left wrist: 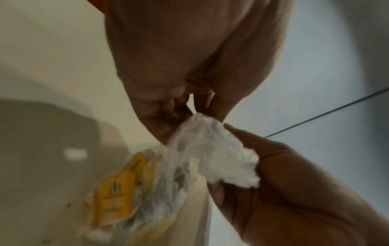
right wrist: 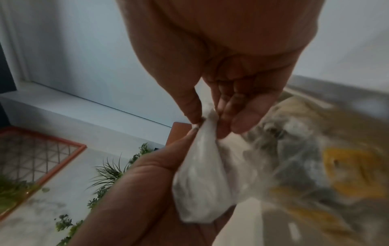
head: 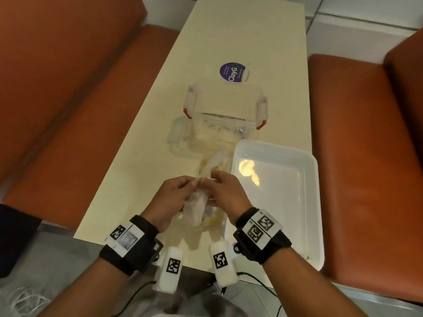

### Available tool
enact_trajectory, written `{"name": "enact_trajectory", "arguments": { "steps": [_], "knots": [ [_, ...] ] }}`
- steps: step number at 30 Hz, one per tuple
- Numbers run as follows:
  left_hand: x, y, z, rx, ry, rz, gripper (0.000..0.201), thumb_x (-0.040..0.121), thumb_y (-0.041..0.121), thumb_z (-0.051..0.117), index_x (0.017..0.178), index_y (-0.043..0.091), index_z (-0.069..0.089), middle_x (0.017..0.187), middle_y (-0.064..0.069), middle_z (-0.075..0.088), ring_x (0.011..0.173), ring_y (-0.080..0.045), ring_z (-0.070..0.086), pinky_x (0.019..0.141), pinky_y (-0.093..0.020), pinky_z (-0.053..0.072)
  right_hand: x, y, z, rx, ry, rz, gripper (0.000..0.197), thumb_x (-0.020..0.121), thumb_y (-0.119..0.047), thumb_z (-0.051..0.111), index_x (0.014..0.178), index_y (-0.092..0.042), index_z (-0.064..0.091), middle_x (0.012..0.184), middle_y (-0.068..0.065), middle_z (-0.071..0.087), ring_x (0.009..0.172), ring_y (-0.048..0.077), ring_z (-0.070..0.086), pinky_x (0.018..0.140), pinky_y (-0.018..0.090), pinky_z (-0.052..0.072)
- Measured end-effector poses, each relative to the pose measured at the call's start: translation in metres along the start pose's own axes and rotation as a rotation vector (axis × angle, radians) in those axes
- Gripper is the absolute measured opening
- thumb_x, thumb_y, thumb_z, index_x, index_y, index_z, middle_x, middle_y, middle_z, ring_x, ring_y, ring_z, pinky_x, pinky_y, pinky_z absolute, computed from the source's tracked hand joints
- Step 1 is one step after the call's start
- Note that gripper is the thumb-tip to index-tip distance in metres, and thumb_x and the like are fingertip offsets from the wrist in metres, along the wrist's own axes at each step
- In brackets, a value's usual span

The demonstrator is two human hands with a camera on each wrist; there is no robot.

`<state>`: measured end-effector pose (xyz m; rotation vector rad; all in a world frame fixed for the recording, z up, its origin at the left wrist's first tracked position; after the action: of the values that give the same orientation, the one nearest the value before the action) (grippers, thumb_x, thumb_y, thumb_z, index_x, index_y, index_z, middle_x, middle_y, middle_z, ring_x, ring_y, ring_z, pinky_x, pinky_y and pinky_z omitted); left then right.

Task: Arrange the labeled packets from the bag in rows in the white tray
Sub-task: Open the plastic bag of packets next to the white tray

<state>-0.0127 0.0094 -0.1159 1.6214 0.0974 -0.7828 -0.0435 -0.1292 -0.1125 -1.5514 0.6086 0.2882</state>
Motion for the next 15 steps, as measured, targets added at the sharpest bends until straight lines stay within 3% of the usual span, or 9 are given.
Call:
{"name": "enact_trajectory", "arguments": {
  "steps": [2, 5, 7, 10, 12, 15],
  "knots": [
    [0.001, 0.004, -0.006, 0.041, 0.078, 0.048, 0.015, 0.1, 0.021, 0.057, 0.103, 0.017, 0.071, 0.093, -0.006, 0.075, 0.088, -0.023, 0.07, 0.072, -0.034, 0.057, -0.001, 0.0, -0.001, 0.017, 0.032, -0.013, 0.028, 0.09, -0.026, 0.07, 0.114, -0.013, 0.062, 0.103, 0.009, 0.07, 0.094, 0.027, 0.072, 0.088, 0.05, 0.059],
    [-0.003, 0.019, -0.015, 0.135, 0.244, 0.198, 0.012, 0.095, 0.025, 0.064, 0.106, 0.029, 0.065, 0.095, -0.002, 0.068, 0.088, -0.02, 0.067, 0.072, -0.037, 0.058, -0.005, -0.002, -0.012, -0.02, 0.106, -0.076, 0.015, 0.087, -0.025, 0.074, 0.096, -0.016, 0.066, 0.087, 0.003, 0.067, 0.08, 0.02, 0.066, 0.076, 0.039, 0.057],
    [-0.007, 0.031, -0.01, 0.11, 0.245, 0.258, 0.011, 0.092, 0.034, 0.067, 0.102, 0.029, 0.066, 0.094, 0.002, 0.068, 0.082, -0.014, 0.065, 0.066, -0.029, 0.053, -0.011, -0.008, -0.017, -0.051, 0.132, -0.14, 0.021, 0.083, -0.027, 0.078, 0.095, -0.016, 0.065, 0.08, -0.001, 0.06, 0.073, 0.016, 0.06, 0.071, 0.038, 0.053],
    [-0.003, 0.039, 0.005, 0.159, 0.184, 0.239, 0.024, 0.086, 0.048, 0.071, 0.096, 0.026, 0.07, 0.083, 0.007, 0.07, 0.072, -0.006, 0.066, 0.06, -0.021, 0.046, -0.022, -0.017, -0.014, -0.052, 0.077, -0.207, 0.023, 0.083, -0.028, 0.079, 0.102, -0.025, 0.065, 0.083, -0.008, 0.065, 0.076, 0.013, 0.065, 0.068, 0.03, 0.053],
    [0.002, 0.041, 0.01, 0.176, 0.164, 0.236, 0.024, 0.085, 0.044, 0.074, 0.098, 0.023, 0.071, 0.086, 0.003, 0.073, 0.08, -0.012, 0.07, 0.062, -0.026, 0.052, -0.029, -0.022, -0.013, -0.023, 0.04, -0.229, 0.02, 0.088, -0.024, 0.074, 0.107, -0.028, 0.068, 0.091, -0.007, 0.068, 0.084, 0.013, 0.068, 0.068, 0.029, 0.054],
    [0.004, 0.039, 0.016, 0.03, 0.101, 0.197, 0.014, 0.093, 0.02, 0.068, 0.104, 0.014, 0.073, 0.094, -0.009, 0.077, 0.089, -0.027, 0.074, 0.08, -0.044, 0.061, -0.033, -0.017, -0.018, 0.286, -0.008, -0.094, 0.025, 0.094, -0.007, 0.061, 0.114, -0.018, 0.07, 0.091, 0.005, 0.069, 0.072, 0.01, 0.068, 0.064, 0.025, 0.055]
  ]
}}
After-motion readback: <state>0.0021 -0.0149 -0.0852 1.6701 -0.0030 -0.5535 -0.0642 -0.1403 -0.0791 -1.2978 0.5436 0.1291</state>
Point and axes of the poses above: each hand's wrist, its own x-axis towards the middle knuckle, its own z-axis out of the palm, y = z × x, the point moved 6 cm from there along x, towards the middle knuckle
